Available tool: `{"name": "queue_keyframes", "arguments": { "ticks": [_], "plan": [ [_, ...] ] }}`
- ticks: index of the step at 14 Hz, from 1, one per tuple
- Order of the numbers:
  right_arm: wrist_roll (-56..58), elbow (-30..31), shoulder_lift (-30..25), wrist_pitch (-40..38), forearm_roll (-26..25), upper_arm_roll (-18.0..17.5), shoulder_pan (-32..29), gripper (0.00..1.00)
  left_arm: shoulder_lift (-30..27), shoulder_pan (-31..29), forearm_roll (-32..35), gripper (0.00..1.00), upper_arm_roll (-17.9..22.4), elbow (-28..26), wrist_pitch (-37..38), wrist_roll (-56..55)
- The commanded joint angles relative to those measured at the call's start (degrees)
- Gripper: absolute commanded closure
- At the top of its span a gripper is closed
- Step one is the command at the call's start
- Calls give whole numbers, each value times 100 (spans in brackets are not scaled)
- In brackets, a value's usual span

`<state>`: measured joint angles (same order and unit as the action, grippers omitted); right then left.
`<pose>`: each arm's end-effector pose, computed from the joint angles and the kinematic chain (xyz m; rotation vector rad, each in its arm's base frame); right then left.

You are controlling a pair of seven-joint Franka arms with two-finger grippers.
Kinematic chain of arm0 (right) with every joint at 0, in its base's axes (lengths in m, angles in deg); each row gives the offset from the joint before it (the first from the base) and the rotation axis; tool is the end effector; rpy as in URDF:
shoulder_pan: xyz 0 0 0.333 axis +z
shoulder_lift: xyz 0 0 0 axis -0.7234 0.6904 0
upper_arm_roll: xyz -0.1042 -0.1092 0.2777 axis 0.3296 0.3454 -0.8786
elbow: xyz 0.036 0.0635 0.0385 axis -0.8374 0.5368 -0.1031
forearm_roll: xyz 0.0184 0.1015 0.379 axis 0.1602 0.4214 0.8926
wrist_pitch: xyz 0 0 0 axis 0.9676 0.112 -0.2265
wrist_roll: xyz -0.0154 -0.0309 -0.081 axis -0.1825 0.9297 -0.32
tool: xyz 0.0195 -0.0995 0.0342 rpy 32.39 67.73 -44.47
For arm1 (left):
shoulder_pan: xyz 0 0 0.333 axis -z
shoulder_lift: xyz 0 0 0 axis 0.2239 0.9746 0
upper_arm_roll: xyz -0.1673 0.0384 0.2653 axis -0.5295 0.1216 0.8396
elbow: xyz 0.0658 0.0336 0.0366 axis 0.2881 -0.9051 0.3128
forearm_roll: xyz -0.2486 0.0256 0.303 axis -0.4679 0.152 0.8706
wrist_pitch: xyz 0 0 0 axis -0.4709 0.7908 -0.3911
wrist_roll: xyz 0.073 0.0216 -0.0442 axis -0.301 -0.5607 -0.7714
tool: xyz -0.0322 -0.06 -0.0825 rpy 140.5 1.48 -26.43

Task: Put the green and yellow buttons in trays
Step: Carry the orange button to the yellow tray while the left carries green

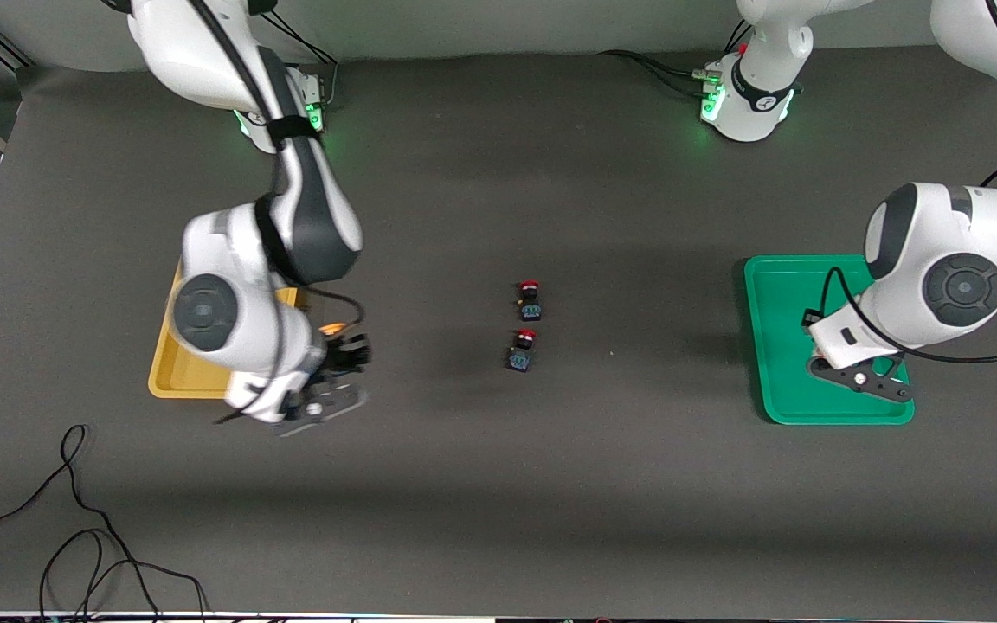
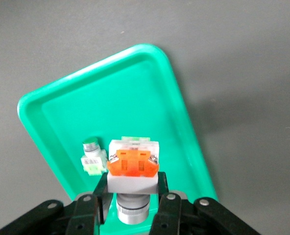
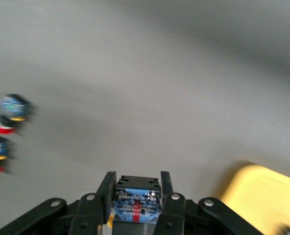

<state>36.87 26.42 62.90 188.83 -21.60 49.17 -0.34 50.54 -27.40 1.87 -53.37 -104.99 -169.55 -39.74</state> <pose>0.6567 0.2263 0.3963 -3.0811 -0.4898 0.1326 0.6013 -0.0169 0.3332 -2.9617 0.5573 0.2248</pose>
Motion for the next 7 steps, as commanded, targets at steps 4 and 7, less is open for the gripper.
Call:
{"name": "queue_keyframes", "arguments": {
  "ticks": [4,7],
  "plan": [
    [997,2320,-915,949,-237,768,50,98,221,-565,-27,100,-60,-1461,-2039,-261],
    [1630,3901,-986,2731,139,883,41,98,521,-636,-27,100,-60,-1470,-2033,-1202]
  ]
}}
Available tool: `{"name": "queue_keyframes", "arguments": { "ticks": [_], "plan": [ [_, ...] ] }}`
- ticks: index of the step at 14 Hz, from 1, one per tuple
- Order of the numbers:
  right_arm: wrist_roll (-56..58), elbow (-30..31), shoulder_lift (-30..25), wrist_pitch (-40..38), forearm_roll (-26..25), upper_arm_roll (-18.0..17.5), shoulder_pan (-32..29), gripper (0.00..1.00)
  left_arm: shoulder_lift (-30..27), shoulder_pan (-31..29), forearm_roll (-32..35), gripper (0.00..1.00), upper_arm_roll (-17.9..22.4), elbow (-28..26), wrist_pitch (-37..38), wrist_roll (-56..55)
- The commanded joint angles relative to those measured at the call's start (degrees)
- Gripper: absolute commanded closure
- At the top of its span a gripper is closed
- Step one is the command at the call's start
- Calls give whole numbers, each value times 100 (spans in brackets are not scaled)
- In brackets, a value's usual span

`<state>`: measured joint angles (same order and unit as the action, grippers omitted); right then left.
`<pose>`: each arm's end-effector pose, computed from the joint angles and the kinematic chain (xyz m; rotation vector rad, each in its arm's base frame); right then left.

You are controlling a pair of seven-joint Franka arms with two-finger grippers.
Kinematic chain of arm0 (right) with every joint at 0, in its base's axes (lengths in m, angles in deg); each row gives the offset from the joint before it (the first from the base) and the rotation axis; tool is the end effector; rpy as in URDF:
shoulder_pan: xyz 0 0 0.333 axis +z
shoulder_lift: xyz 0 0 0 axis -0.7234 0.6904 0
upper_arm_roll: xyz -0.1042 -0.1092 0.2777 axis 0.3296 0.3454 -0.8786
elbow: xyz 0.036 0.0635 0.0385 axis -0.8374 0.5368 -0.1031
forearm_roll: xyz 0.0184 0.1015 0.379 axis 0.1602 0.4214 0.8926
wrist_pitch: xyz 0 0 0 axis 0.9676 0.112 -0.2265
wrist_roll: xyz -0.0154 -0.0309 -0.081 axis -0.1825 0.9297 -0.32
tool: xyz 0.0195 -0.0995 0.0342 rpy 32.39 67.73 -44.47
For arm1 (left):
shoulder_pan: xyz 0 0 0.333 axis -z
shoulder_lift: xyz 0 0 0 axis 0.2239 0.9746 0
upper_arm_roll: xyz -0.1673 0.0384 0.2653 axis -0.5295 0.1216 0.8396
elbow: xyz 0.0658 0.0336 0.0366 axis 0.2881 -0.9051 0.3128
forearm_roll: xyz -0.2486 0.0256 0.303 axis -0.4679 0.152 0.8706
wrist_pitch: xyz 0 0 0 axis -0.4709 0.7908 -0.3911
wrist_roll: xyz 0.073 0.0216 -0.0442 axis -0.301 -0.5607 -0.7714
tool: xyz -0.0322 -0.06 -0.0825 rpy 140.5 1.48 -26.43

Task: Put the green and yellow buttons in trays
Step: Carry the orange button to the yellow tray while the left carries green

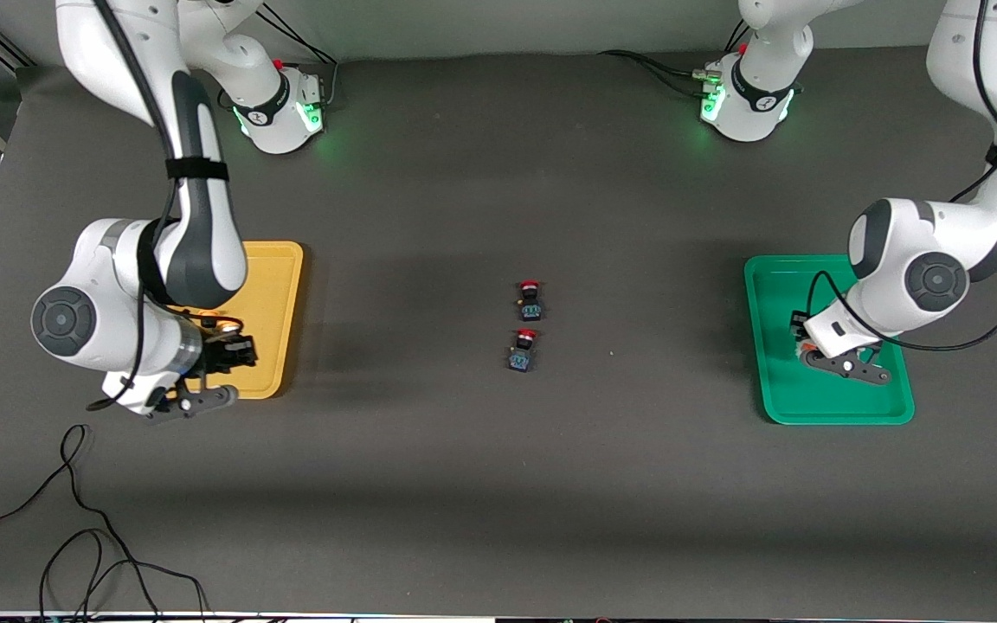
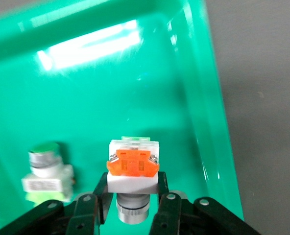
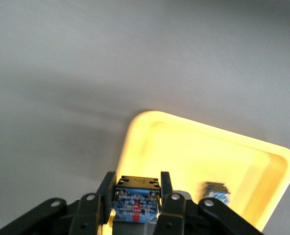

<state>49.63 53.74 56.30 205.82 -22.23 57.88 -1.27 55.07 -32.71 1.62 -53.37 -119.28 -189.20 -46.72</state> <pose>0.6129 0.0436 0.3082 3.1028 0.3695 -0.1617 0.5533 0.0153 0.2150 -3.0798 0.3275 0.1867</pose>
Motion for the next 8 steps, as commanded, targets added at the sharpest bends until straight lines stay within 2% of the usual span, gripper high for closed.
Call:
{"name": "queue_keyframes", "arguments": {
  "ticks": [1,4,6,7,8],
  "plan": [
    [538,1471,-256,1411,474,3,134,98,104,-140,-2,100,-59,-33,-59,-626],
    [969,1632,209,1600,1231,-23,143,98,253,52,94,100,-59,2,-68,-1566],
    [1067,1623,377,1582,1426,-32,161,98,271,53,95,100,-59,19,-59,-1516],
    [1067,1614,369,1556,1426,-32,178,98,297,9,95,84,-59,28,-68,-1350],
    [998,1597,360,1512,1426,-32,178,88,315,-43,95,35,-51,37,-77,-1148]
  ]
}}
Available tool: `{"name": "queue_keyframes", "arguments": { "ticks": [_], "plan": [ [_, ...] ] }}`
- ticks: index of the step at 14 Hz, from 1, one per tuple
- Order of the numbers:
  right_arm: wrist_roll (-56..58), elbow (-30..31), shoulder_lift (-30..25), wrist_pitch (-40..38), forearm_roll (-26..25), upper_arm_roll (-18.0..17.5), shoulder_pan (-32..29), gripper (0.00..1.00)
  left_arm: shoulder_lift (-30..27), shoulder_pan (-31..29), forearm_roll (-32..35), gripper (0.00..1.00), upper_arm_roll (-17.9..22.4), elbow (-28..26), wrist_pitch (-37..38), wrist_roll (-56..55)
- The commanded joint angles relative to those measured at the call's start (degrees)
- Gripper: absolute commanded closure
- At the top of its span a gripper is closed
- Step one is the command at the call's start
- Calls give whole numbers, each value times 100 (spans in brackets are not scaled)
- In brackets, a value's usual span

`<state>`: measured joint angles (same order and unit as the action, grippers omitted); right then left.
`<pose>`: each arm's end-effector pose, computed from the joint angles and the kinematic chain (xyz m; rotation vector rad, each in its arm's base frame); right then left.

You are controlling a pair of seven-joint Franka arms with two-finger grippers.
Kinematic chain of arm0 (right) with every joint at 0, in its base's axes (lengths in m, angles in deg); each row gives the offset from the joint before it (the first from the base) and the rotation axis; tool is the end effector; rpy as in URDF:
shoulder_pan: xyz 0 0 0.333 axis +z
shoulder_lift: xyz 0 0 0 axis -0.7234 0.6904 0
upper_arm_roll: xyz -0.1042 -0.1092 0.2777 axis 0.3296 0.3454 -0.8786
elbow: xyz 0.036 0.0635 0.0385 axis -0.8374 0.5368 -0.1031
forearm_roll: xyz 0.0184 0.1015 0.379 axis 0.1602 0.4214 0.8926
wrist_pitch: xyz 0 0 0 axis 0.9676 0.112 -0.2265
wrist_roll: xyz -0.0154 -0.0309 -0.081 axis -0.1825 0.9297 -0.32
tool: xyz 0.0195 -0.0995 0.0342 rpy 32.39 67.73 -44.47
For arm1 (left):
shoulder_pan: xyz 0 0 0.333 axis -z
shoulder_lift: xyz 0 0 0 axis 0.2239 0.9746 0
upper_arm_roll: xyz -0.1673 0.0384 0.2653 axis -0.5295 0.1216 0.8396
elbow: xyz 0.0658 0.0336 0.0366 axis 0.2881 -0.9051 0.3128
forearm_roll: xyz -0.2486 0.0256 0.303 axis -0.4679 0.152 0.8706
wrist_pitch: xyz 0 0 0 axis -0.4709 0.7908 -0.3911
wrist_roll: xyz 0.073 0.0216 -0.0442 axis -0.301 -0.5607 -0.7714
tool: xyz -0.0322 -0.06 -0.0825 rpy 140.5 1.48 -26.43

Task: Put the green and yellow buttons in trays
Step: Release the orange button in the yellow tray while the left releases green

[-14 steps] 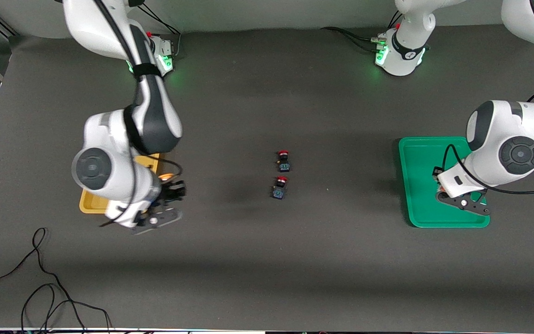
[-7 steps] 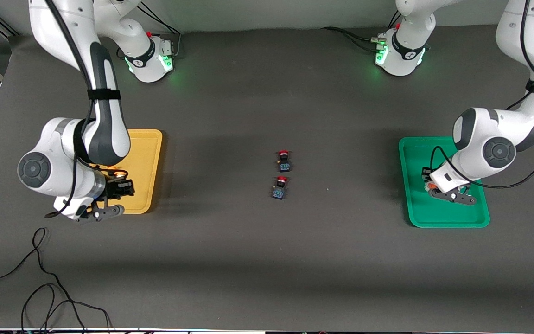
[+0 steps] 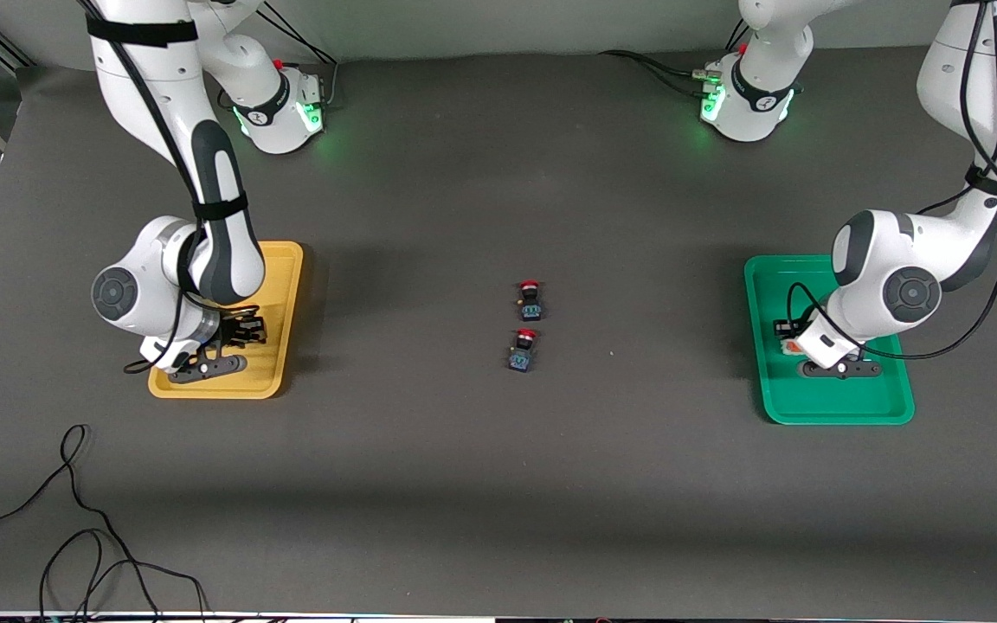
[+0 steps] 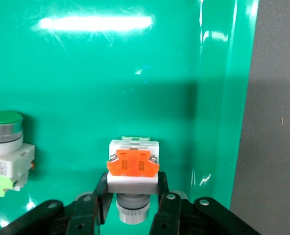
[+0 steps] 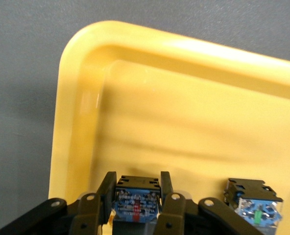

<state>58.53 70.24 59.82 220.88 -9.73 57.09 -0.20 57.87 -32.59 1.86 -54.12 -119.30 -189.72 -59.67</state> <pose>0.5425 0.0101 0.1946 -3.0956 -0.2781 0.1823 0.5486 0.0046 0.1910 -3.1000 0.0089 0.2333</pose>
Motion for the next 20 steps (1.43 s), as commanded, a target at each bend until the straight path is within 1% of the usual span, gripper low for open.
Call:
{"name": "queue_keyframes", "arguments": {
  "ticks": [1,2,3,4,5,6,7,8,9,10,12,13,14,15,16,18,20],
  "plan": [
    [98,-115,17,-47,177,47,62,43,52,-186,71,1,24,39,-50,323],
    [89,-159,17,-117,177,47,36,5,44,-292,71,0,15,109,-7,481],
    [81,-220,-35,-187,177,56,27,0,-17,-310,71,0,15,170,98,604],
    [72,-325,-106,-318,168,91,36,0,-192,-311,71,0,6,241,343,632],
    [63,-509,-167,-607,116,221,79,0,-489,-302,71,0,-11,337,771,641],
    [54,-815,-177,-1027,89,449,106,0,-858,-250,27,0,-38,486,1367,632],
    [28,-1149,-177,-1475,-24,573,106,0,-1183,-232,-17,0,-81,670,1948,632],
    [-77,-1518,-177,-1863,-217,731,106,0,-1482,-240,-61,0,-247,916,2562,641],
    [-304,-1913,-185,-2336,-402,846,115,0,-1729,-231,-261,0,-405,1336,3256,650],
    [-576,-2343,-211,-2889,-577,908,106,0,-1879,-223,-516,0,-529,1888,4002,719],
    [-1034,-3082,-264,-3857,-859,1005,115,0,-1890,-214,-790,0,-688,3118,5279,755],
    [-1184,-3373,-308,-4192,-1000,1005,115,0,-1890,-214,-843,0,-732,3585,5702,764],
    [-1324,-3628,-422,-4448,-1158,1005,115,0,-1890,-214,-939,0,-784,3973,5967,764],
    [-1465,-3805,-518,-4625,-1281,1005,115,0,-1881,-214,-992,0,-794,4133,6022,755],
    [-1571,-3963,-589,-4792,-1404,996,124,0,-1872,-205,-1010,0,-802,4161,5988,755],
    [-1651,-4149,-703,-5047,-1519,996,124,0,-1881,-222,-1002,0,-846,4135,6145,807],
    [-1851,-4167,-914,-5092,-1668,996,132,0,-1837,-258,-1019,0,-829,4143,6207,861]
  ]
}}
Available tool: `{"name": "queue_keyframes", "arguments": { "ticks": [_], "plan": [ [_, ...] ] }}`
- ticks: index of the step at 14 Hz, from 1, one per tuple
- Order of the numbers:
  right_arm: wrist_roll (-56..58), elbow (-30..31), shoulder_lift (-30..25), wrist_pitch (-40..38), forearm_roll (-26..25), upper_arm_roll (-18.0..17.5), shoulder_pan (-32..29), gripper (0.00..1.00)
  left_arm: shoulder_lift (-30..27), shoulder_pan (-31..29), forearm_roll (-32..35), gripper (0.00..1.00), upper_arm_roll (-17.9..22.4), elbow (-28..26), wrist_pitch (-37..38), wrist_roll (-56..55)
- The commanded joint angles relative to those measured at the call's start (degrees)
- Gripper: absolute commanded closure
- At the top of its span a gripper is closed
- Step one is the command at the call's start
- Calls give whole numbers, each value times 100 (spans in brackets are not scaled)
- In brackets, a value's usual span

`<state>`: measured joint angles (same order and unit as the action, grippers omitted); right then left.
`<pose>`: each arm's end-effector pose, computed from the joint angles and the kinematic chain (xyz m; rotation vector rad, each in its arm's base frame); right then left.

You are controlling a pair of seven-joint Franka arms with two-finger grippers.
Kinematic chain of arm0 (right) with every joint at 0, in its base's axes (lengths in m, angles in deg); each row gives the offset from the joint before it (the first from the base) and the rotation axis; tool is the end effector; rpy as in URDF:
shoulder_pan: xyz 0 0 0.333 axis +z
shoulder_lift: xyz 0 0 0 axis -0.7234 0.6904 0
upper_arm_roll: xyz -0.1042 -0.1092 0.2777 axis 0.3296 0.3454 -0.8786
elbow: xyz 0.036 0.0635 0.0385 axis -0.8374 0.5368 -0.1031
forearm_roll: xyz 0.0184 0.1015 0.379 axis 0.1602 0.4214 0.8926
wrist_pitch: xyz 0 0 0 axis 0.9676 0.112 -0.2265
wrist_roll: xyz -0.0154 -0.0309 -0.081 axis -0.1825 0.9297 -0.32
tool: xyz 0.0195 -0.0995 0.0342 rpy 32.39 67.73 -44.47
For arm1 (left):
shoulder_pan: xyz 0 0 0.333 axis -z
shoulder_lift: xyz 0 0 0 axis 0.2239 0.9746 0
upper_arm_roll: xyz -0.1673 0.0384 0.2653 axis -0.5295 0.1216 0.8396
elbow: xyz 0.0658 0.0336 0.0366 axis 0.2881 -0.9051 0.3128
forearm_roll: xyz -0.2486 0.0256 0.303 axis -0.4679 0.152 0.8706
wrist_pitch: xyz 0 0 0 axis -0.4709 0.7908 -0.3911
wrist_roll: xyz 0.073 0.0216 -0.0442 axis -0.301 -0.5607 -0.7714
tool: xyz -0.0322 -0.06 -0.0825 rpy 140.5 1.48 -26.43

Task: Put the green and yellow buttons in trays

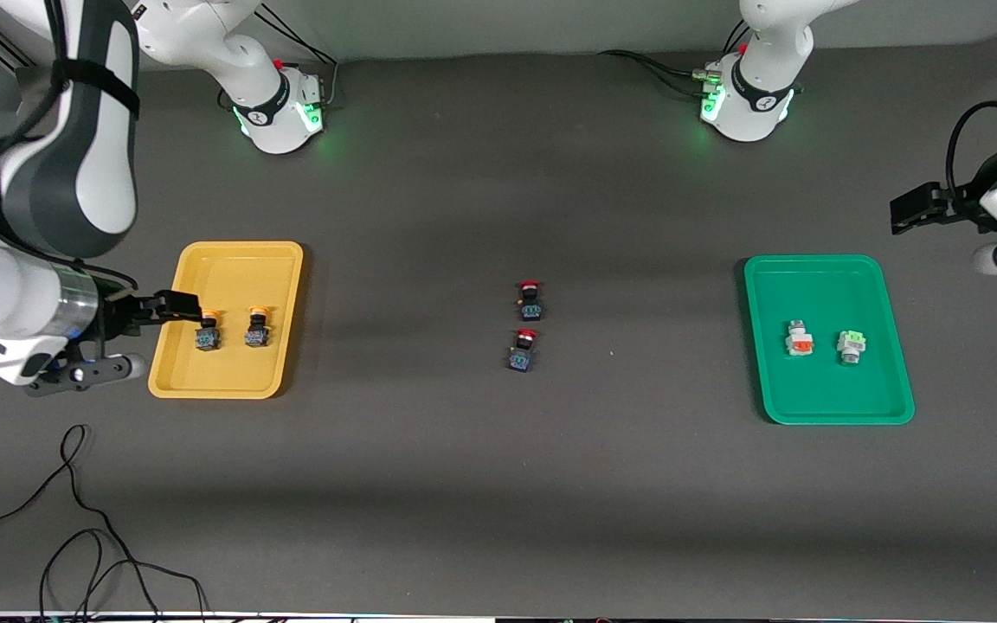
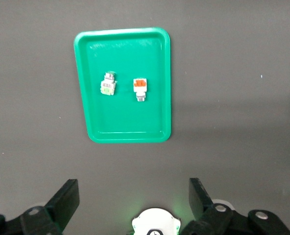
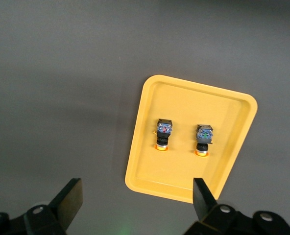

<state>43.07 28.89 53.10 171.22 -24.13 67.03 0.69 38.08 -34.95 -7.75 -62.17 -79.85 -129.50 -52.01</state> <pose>0.6232 0.0485 0.5052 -3.0841 -0.2505 0.3162 0.5552 -0.0246 0.6097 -3.0614 0.0597 0.2962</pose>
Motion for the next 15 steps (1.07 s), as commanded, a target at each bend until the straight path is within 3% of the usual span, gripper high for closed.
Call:
{"name": "queue_keyframes", "arguments": {
  "ticks": [1,6,7,9,10,11,13,15],
  "plan": [
    [-481,-23,-382,-134,-325,-15,43,0,142,-4,-58,0,-24,207,176,94],
    [-1175,29,-928,-178,-879,-15,438,0,107,240,-58,0,46,199,150,94],
    [-1212,29,-972,-178,-888,-85,404,0,63,625,-49,0,412,199,176,94],
    [-1291,38,-1173,-178,-1176,-479,124,0,54,2036,-84,2,1876,208,167,103],
    [-1413,64,-1340,-178,-1387,-1029,-322,0,37,2618,-110,3,2484,208,167,112],
    [-1510,143,-1533,-152,-1616,-1766,-988,0,-42,2806,-180,3,2707,138,98,208],
    [-1520,423,-1885,-56,-1889,-2963,-2140,0,-400,2738,-207,2,2710,-395,-287,270],
    [-1511,827,-2254,181,-1917,-3817,-3142,0,-666,2703,-216,1,2710,-855,-597,297]
  ]
}}
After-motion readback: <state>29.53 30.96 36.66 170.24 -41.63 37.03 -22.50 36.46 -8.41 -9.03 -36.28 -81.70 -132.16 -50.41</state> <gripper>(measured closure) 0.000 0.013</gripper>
